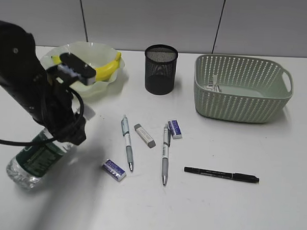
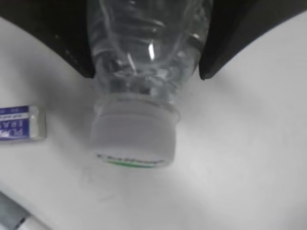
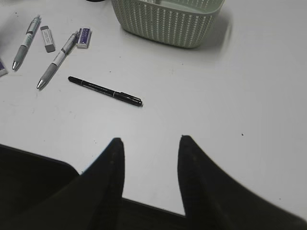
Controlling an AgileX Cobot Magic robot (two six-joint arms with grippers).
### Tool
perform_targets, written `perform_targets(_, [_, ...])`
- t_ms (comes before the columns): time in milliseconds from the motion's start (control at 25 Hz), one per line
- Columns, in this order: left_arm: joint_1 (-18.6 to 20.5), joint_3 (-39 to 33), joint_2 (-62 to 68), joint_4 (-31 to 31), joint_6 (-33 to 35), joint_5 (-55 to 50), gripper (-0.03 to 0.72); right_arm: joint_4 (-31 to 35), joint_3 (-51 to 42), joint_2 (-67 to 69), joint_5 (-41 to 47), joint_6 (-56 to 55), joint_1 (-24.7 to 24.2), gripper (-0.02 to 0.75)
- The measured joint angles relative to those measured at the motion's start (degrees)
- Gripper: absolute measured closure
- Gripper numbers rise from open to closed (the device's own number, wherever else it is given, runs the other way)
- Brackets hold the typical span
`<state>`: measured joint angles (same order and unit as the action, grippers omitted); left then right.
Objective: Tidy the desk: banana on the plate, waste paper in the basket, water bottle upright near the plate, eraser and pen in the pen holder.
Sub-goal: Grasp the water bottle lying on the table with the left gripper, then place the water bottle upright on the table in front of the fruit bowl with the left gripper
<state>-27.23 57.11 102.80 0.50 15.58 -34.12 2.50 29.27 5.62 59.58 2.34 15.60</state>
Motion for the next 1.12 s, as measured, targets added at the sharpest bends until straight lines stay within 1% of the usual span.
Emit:
perform_targets(200, [1.97, -0.05, -9.06, 4.53, -0.26, 2.02, 0.223, -0.04, 0.0, 0.0, 0.0, 0.0, 0.0, 0.432])
perform_targets(320, [4.26, -1.66, -14.12, 6.81, -0.32, 6.99, 0.223, -0.04, 0.0, 0.0, 0.0, 0.0, 0.0, 0.432])
perform_targets(480, [7.97, -8.25, -18.95, 10.02, -0.37, 15.71, 0.223, -0.04, 0.0, 0.0, 0.0, 0.0, 0.0, 0.432])
perform_targets(560, [8.69, -13.48, -20.35, 13.07, -0.37, 22.98, 0.223, -0.04, 0.0, 0.0, 0.0, 0.0, 0.0, 0.432])
perform_targets(640, [8.17, -18.33, -20.74, 17.21, -0.37, 30.74, 0.223, -0.04, 0.0, 0.0, 0.0, 0.0, 0.0, 0.432])
perform_targets(720, [6.68, -22.49, -20.73, 21.17, -0.39, 38.6, 0.223, -0.06, 0.0, 0.0, 0.0, 0.0, 0.0, 0.432])
perform_targets(800, [4.7, -24.33, -20.73, 23.44, -0.39, 43.52, 0.223, -0.06, 0.0, 0.0, 0.0, 0.0, 0.0, 0.432])
perform_targets(960, [1.95, -24.6, -20.73, 24.53, -0.57, 51.03, 0.224, -0.06, 0.0, 0.0, 0.0, 0.0, 0.0, 0.432])
perform_targets(1120, [1.83, -24.6, -18.67, 24.82, -0.57, 53.14, 0.224, -0.06, 0.0, 0.0, 0.0, 0.0, 0.0, 0.433])
